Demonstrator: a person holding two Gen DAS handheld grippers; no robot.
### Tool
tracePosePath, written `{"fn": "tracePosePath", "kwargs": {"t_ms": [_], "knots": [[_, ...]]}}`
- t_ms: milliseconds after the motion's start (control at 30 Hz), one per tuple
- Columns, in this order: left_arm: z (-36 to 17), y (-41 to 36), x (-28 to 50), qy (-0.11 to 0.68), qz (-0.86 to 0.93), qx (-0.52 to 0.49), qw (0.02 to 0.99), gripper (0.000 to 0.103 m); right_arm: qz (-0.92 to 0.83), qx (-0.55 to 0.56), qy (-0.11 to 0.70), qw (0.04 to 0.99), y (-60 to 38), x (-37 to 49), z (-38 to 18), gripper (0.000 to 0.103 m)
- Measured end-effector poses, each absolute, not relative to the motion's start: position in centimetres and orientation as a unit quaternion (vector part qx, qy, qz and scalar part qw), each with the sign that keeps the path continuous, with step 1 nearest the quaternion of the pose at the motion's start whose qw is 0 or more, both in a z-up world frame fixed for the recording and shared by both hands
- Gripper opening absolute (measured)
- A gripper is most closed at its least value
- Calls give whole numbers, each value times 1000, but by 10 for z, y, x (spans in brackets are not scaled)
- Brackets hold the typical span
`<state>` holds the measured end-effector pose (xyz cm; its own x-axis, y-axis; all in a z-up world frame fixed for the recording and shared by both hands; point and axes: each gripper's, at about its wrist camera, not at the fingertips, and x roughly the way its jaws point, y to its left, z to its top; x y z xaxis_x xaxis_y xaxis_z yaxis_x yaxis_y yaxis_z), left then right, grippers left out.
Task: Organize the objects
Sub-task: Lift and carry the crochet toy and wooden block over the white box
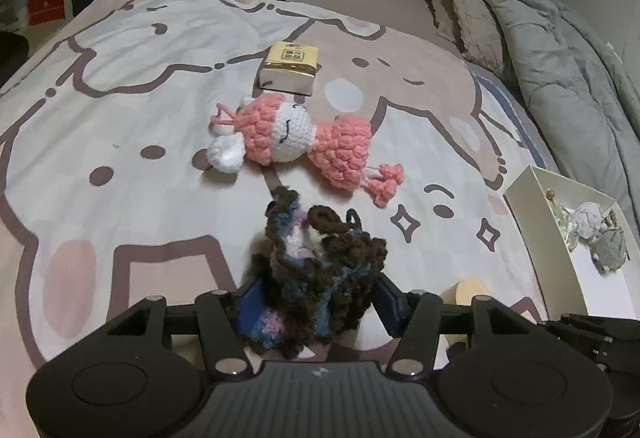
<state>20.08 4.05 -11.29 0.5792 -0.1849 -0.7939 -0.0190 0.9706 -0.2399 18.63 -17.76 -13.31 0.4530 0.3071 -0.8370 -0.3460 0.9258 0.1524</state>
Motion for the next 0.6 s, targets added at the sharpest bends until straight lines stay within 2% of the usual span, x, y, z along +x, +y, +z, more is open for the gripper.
{"fn": "tracePosePath", "kwargs": {"t_ms": [67,233,600], "knots": [[-114,40,201,456,-48,-109,882,57,194,-21,486,852,-177,188,-135,45],[-108,44,200,442,-46,-126,887,45,192,-20,478,857,-177,187,-130,44],[-77,36,187,394,-70,-135,906,43,170,-4,414,894,-197,185,-79,44]]}}
